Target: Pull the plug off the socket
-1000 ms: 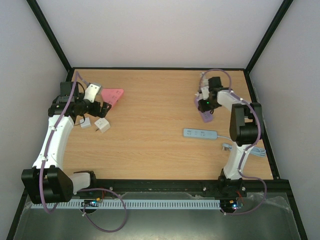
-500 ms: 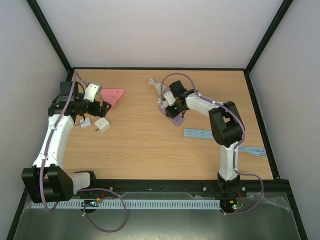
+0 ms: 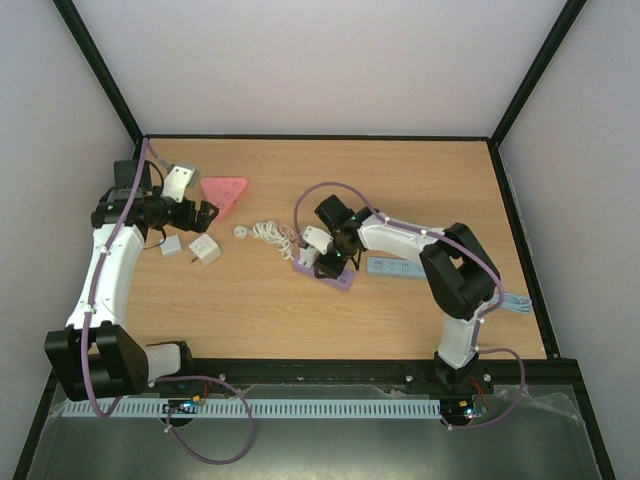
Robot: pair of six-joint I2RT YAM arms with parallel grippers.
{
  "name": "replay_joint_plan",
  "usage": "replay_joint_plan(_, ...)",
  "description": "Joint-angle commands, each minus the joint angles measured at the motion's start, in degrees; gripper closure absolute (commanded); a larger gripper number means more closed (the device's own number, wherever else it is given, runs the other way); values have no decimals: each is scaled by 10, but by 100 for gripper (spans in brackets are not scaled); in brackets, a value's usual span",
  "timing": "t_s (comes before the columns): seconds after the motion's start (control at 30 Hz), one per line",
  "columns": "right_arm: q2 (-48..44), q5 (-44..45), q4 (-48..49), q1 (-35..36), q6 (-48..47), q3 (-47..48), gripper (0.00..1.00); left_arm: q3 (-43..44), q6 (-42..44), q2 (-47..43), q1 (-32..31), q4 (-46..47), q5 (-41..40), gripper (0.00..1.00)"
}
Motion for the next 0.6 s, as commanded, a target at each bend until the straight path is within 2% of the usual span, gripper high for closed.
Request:
replay_joint_plan(0.0,-63,5,-24,0,-87,-69,53,15,34,5,3,-28,38,0)
replay_joint_plan(0.2,-128,-9,13,-1,-167,-167,51,-13,114,-3,-5,-65,106,0)
replay_joint_plan(0.33,-143,-40,33,3,-181,-170,49,-33,151,-14,-28,-74,110,0)
replay_joint_plan(0.57,-116,-48,59,46,-199,-156,50,-50,183,-25,-64,-76,110,0)
